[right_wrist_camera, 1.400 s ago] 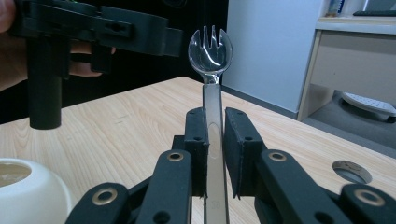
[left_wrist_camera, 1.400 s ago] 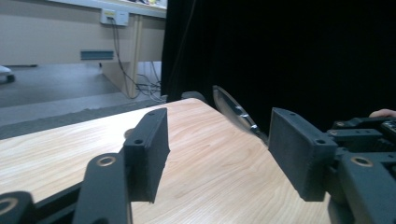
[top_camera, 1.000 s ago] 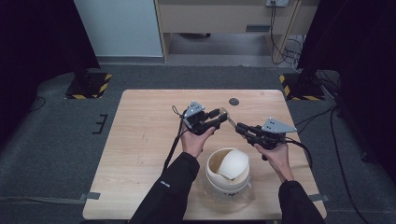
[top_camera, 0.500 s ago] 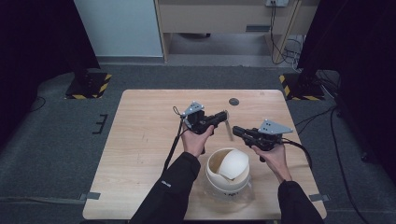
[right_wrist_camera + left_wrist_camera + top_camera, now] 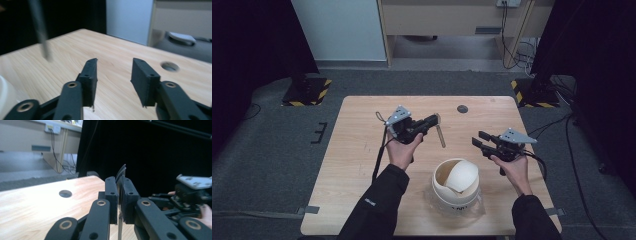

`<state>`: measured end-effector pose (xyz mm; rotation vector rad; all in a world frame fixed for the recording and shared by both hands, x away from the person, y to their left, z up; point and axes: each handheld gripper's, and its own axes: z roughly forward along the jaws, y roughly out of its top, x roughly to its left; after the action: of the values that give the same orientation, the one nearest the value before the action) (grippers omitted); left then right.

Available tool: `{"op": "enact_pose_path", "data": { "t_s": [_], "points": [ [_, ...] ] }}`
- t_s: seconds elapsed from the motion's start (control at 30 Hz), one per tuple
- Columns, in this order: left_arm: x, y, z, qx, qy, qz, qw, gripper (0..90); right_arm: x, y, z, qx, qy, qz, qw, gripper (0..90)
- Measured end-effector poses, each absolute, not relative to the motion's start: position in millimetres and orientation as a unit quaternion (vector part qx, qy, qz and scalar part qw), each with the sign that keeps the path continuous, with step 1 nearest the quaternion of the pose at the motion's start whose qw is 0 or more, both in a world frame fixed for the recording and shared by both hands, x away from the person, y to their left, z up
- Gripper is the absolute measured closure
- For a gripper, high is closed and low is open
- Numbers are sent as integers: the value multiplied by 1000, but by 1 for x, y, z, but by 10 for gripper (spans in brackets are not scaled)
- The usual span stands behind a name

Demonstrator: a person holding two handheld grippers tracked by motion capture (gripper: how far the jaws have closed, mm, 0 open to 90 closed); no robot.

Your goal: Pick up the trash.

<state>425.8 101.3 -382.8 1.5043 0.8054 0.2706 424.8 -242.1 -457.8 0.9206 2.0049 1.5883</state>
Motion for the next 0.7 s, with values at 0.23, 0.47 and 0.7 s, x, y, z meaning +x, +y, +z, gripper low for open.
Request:
{"op": "enact_pose_path", "data": {
  "t_s": [0.23, 0.47, 0.7],
  "points": [
    [400, 141, -365, 659, 340, 160, 651, 851, 410, -269, -469, 396, 709, 537, 227, 447],
    [378, 159, -356, 654, 331, 181, 656, 851, 389, -282, -496, 462, 715, 479, 215, 386],
    [360, 164, -350, 649, 316, 185, 667, 851, 390, -277, -507, 462, 740, 437, 220, 304]
  ]
}}
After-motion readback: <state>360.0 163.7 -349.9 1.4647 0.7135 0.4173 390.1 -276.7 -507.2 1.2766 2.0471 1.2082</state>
